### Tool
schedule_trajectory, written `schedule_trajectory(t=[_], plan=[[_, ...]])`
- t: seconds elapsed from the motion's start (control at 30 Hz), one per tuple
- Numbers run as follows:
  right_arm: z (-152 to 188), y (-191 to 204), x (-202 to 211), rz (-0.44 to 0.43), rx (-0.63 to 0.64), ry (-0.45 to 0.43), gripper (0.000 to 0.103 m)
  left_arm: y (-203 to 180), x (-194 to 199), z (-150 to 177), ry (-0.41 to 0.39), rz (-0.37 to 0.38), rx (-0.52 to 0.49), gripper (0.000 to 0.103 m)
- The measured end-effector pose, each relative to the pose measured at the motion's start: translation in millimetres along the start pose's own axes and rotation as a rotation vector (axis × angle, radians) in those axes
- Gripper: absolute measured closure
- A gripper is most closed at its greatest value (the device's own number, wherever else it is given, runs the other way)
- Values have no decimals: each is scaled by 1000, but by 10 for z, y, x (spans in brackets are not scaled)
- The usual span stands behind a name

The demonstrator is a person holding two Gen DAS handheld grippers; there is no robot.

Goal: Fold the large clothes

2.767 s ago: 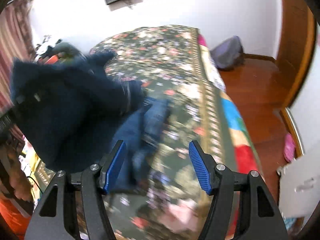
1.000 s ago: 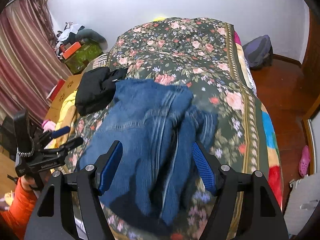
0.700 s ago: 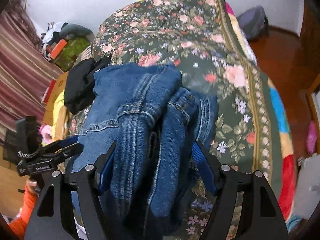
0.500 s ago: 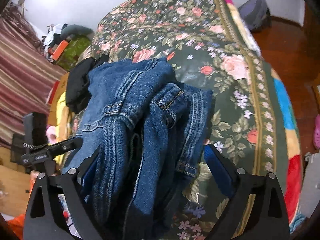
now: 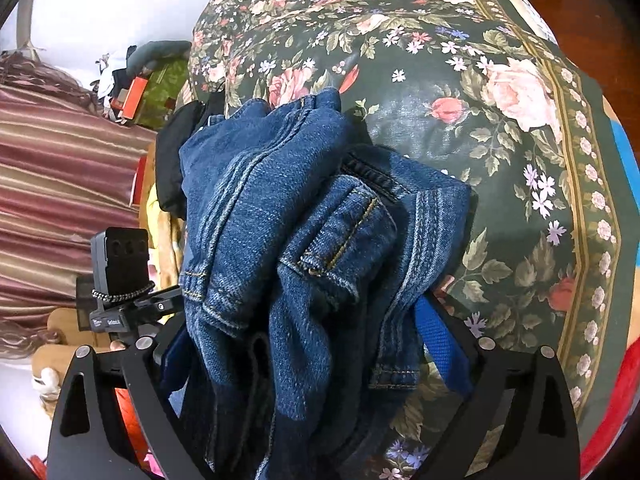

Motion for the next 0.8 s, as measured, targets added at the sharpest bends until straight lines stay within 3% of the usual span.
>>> schedule_trajectory(t=[0.07, 0.2, 0.3, 0.43, 0.6, 0.8], plan=[[7, 35, 21, -13, -1, -3, 25, -24, 19, 15, -11, -20, -7, 15], [28, 114, 77, -43, -17, -5, 52, -195, 187, 25, -54, -74, -50, 35], [68, 237, 92, -49, 2, 1, 60, -326, 384, 75, -91, -109, -99, 49], [83, 585, 63, -53, 91, 8, 65, -430, 680, 151, -133, -125, -127, 59], [-27, 1097, -50, -58, 211, -7, 65, -469, 1219, 149, -245, -152, -150, 61], [-445, 1836, -287, -166, 351, -56, 65, -197, 2162, -61, -408, -159, -149, 61]])
Point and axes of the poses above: each gripper's, at about its wrist camera, not at the fingertips, and x roughly against the way its jaws point, y to its left, z to its underside, the point moved 8 cm from there along -x, roughly the way its jaws point, and after that the axes turned 14 degrees about -z, right-handed, at the moved point
